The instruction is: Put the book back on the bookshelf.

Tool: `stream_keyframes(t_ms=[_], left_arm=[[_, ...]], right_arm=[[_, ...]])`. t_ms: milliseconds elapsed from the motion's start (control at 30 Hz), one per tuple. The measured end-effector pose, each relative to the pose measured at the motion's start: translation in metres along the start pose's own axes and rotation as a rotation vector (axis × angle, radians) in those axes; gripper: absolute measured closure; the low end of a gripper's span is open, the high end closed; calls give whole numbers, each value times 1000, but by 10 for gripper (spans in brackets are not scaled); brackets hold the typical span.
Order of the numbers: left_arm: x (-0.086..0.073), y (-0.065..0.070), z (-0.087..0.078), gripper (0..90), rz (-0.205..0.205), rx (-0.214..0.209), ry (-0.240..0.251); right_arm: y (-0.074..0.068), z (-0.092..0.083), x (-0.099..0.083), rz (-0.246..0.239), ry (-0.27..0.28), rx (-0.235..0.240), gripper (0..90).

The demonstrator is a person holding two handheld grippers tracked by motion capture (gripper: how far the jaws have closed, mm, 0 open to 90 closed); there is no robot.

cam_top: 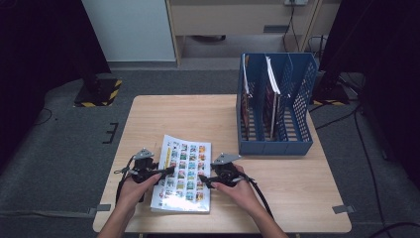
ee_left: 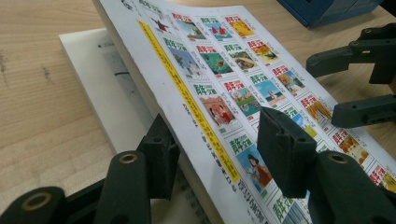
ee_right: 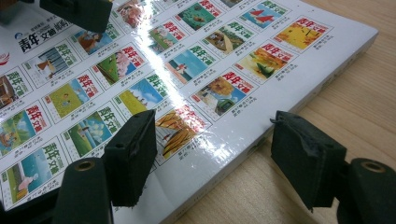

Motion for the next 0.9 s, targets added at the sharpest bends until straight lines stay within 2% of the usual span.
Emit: stream_keyframes(t_ms=[33,100,233,400,433,500,600,633,700,733,767,800,833,867,900], left_arm=[[2,5,-5,499,-6,-28,29],[4,9,-7,504,-8,-38,45],[7,11,0,532,19,-25,29],[14,9,5,602,16,-21,28],[17,8,8,612,40,-6,1],[19,8,12,615,60,7,-18],[22,8,15,618,44,-7,-23],[25,8,17,618,24,-34,-24],[26,14,23,640,74,-52,-43],[26,14,23,643,74,-52,-43],[23,20,25,657,130,-25,-51],[23,20,25,665,130,-25,-51],[21,22,25,700,159,9,-31],[21,22,25,719,159,9,-31],[21,22,24,740,128,8,-5]], right_arm=[[0,0,0,-3,-1,-1,315],[0,0,0,-10,-1,0,315],[1,0,0,0,-6,10,312],[1,0,0,1,-4,8,310],[2,1,0,10,-5,14,308],[2,1,0,15,-5,16,307],[2,1,0,14,-5,17,307],[2,1,0,14,-5,17,307],[1,1,0,16,-6,15,308],[1,1,0,11,-5,11,308],[1,1,0,9,-5,9,308],[1,1,0,9,-5,9,308],[1,1,0,12,-7,13,307],[2,1,0,17,-7,15,306],[2,1,0,17,-6,14,305]])
Point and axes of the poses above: each handheld gripper's, and its own axes: z roughly forward along the jaws, x roughly out of its top, y roughly to its right, the point moved 1 cm from there along z, roughly forward along the jaws, and after that the axes turned 12 degrees about -z, right-handed, at the moved point
